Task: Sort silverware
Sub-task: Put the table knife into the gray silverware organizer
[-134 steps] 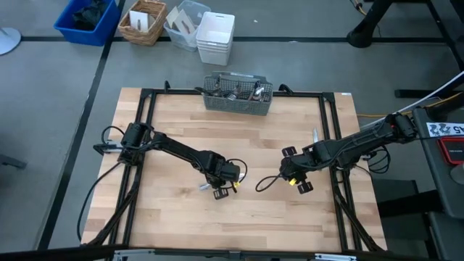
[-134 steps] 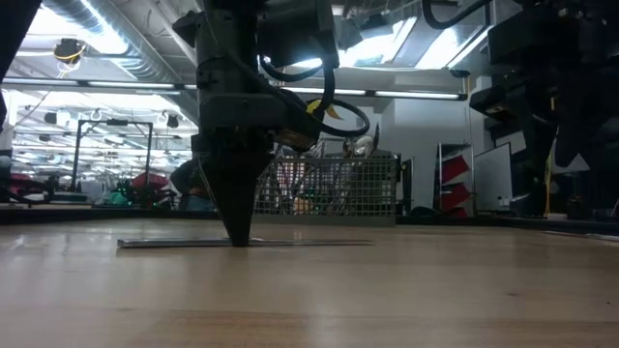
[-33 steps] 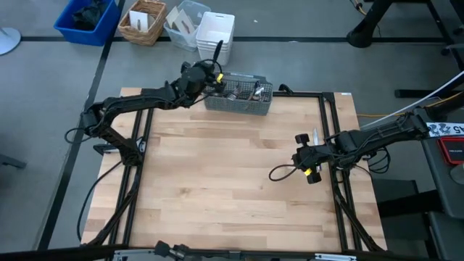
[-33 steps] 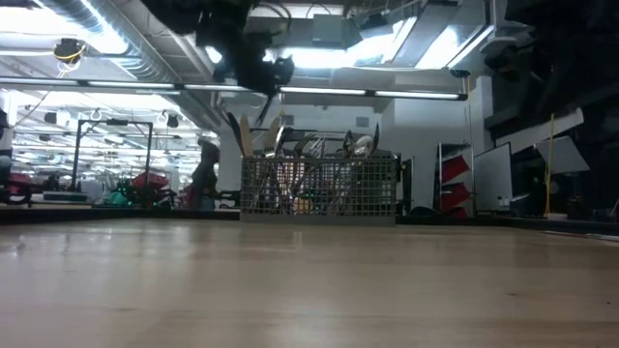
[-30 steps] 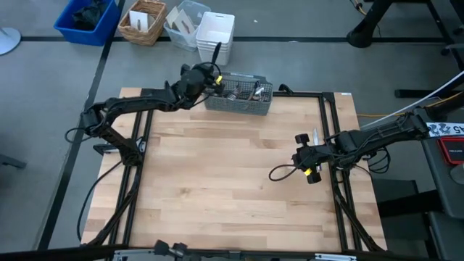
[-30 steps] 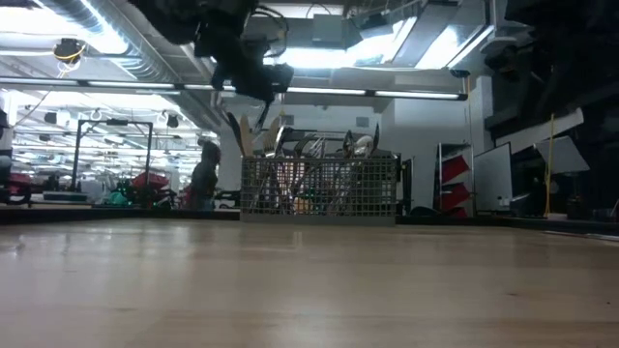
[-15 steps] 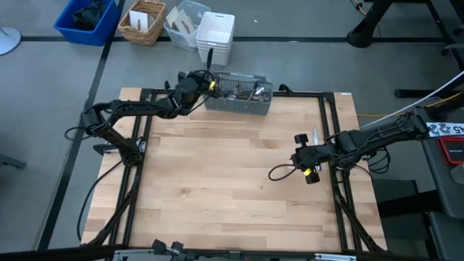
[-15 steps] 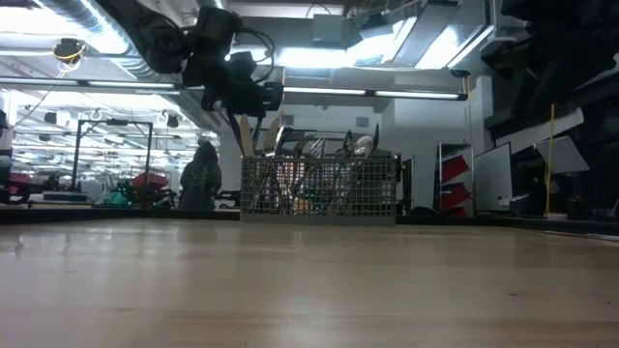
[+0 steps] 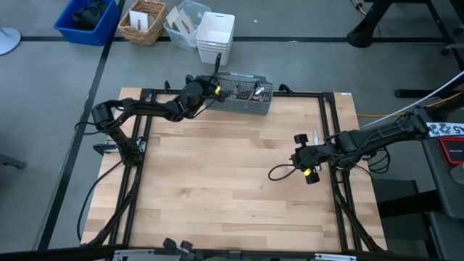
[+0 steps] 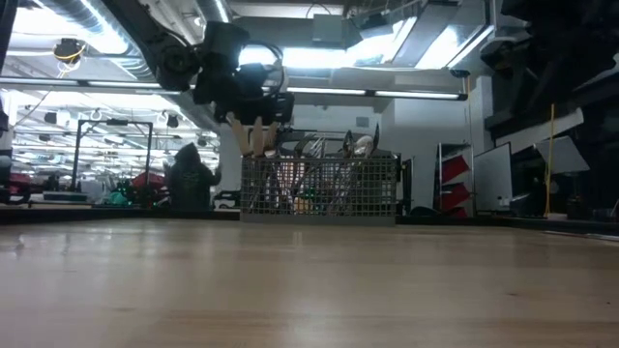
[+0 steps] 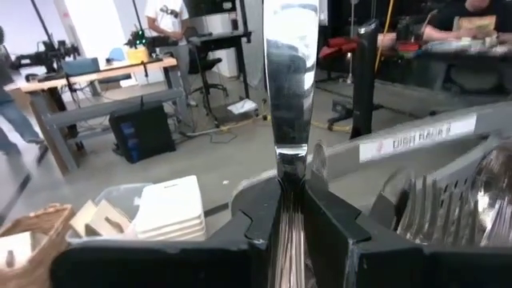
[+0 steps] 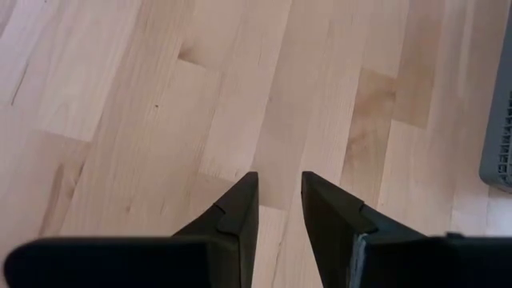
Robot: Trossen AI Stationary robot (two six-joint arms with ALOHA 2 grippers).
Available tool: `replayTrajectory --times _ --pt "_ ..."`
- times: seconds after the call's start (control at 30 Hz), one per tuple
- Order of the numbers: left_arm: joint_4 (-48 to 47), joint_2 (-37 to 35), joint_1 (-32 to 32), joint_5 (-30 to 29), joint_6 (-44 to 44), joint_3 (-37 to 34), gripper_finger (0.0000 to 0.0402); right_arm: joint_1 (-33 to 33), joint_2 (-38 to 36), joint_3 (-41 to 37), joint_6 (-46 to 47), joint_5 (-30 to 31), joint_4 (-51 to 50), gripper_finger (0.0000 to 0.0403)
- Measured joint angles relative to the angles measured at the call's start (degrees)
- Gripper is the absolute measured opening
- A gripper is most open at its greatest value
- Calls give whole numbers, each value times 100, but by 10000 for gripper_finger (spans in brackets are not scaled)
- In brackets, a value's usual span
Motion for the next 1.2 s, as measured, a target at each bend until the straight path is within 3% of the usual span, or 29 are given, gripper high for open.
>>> replayTrajectory --times 0.3,0.7,1.03,1.2 --pt "-88 6 -53 -17 107 -4 47 0 0 1 -13 0 -25 99" --pt "-105 7 -145 -63 96 -9 109 0 0 2 -15 0 -30 99" --pt "16 -18 -468 9 588 39 114 2 0 2 -1 0 -35 99" --pt "50 -291 -710 24 988 107 114 2 0 2 456 -2 -50 99"
